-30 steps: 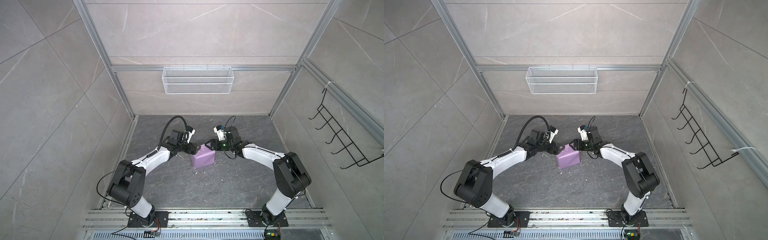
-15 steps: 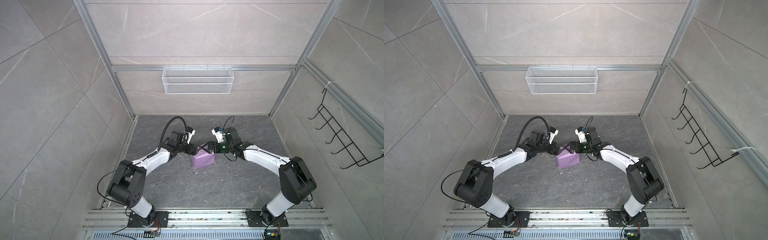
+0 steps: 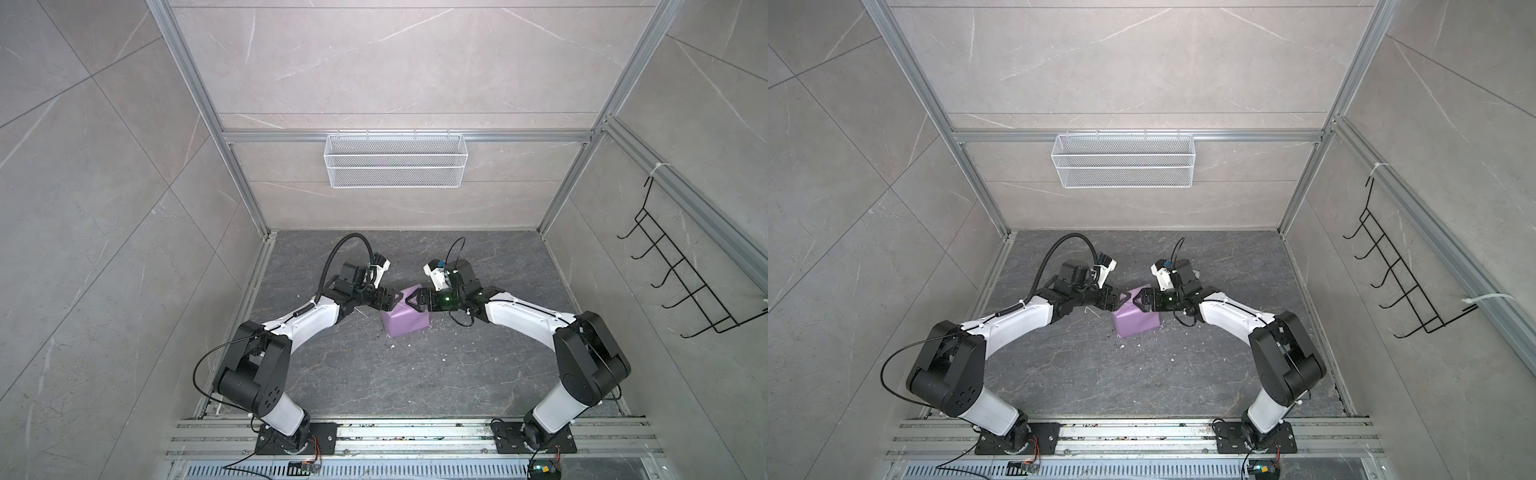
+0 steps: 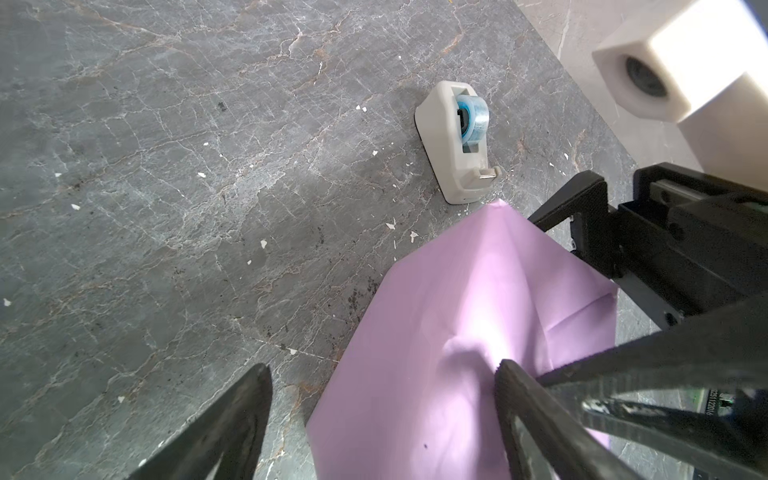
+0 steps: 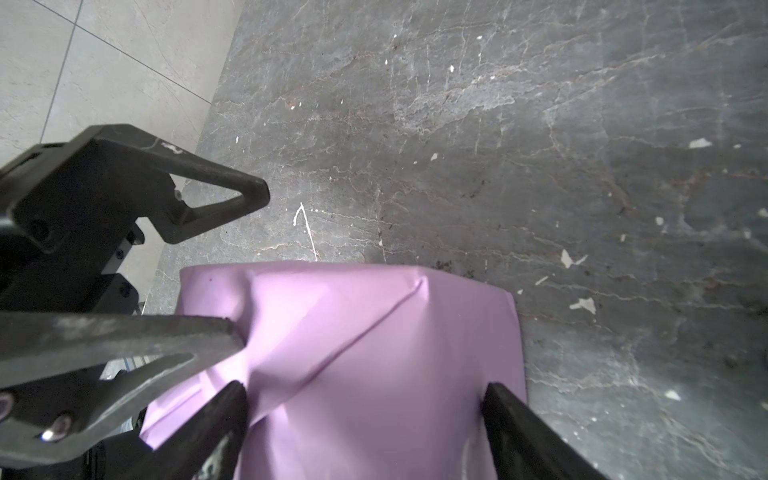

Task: Wrap the gift box in paper

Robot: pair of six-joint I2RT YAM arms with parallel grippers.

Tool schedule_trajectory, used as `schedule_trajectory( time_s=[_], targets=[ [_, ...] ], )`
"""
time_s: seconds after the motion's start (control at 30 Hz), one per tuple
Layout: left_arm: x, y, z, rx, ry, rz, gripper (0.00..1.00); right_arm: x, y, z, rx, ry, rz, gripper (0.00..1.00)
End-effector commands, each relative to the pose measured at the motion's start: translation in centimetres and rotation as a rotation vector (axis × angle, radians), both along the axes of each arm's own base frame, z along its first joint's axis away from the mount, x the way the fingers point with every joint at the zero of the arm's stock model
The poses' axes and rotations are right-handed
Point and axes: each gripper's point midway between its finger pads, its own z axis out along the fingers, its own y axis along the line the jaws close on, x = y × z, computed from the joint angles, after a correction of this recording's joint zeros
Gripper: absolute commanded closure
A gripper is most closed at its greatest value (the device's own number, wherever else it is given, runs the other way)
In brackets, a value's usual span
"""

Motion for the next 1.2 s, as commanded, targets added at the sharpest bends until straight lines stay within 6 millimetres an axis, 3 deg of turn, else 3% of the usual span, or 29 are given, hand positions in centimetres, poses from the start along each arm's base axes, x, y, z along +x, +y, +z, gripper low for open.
schedule_trajectory(
  time_s=[0.0,0.17,0.53,0.7,0.83,1.0,1.17],
  targets=[
    [-0.5,0.4,1.9,-0.038,-0.022,0.027,0.15,-1.7,-1.4,-3.4,-0.088,0.068,0.003,0.12],
    [-0.3,1.4,2.6,-0.101,-0.006,0.091,0.15,-2.2,-1.6,-3.9,-0.087,0.076,0.001,0.13],
    [-1.2,1.2,-0.7,-0.053,0.116,0.061,0.16,-2.0,-1.4,-3.1,-0.071,0.064,0.004,0.14],
    [-2.1,1.5,-2.3,-0.006,0.16,0.036,0.17,-1.6,-0.8,-0.9,-0.028,0.037,0.007,0.13],
    [-2.8,2.0,-3.0,0.02,0.171,0.027,0.18,-1.4,-0.7,2.4,0.015,-0.007,0.008,0.11],
    [-3.1,2.1,-3.4,0.03,0.173,0.017,0.18,-1.1,-2.4,5.8,0.086,-0.019,-0.014,0.13],
    [-3.3,2.2,-3.5,0.035,0.17,0.012,0.19,0.1,-6.7,6.1,0.116,0.031,-0.101,0.16]
  ],
)
